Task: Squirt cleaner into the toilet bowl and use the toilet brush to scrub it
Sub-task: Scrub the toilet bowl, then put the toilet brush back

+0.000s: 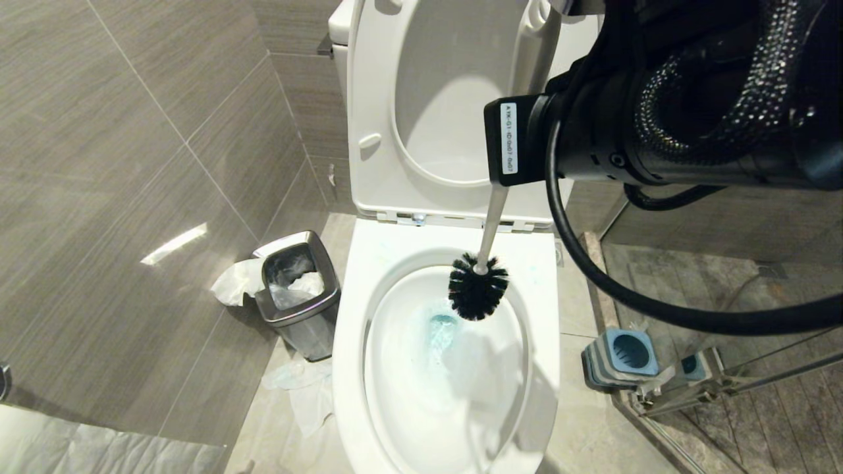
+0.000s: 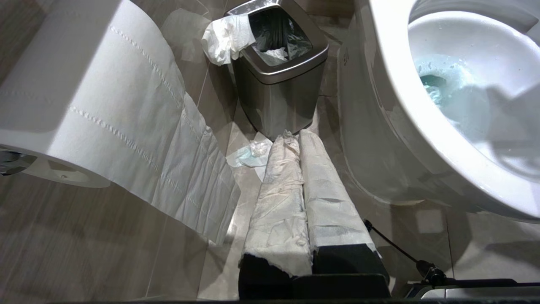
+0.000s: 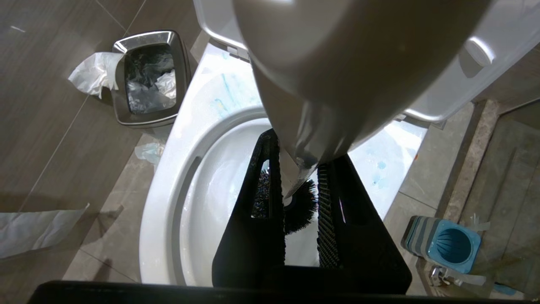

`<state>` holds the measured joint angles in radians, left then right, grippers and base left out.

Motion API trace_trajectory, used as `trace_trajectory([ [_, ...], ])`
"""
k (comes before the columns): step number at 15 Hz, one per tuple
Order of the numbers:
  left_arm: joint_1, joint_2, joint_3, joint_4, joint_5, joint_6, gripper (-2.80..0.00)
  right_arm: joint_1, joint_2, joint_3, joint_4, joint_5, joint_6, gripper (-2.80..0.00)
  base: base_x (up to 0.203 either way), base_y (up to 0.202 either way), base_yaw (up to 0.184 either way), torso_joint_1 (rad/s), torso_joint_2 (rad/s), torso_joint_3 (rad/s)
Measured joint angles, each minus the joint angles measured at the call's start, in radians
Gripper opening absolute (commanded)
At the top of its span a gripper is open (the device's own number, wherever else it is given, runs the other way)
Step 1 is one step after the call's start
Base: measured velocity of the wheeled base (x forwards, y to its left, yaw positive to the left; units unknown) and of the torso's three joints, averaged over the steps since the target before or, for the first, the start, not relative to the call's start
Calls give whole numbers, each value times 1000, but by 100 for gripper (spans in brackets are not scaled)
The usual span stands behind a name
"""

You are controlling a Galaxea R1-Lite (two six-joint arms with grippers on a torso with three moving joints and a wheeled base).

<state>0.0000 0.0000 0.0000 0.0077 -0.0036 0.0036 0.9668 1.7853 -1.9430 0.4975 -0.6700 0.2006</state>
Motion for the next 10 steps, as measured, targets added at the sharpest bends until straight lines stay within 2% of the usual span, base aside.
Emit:
trace_trajectory([
  [3,0,0,0,0,0,-1,-280,0,0,0,1,-4,0,-280,0,0,0,0,0,0],
  [6,0,0,0,0,0,0,-280,-7,-3,1,7,-56,-2,-280,0,0,0,0,0,0],
  [10,0,0,0,0,0,0,-280,-45,-23,7,24,-58,-3,-280,0,0,0,0,0,0],
])
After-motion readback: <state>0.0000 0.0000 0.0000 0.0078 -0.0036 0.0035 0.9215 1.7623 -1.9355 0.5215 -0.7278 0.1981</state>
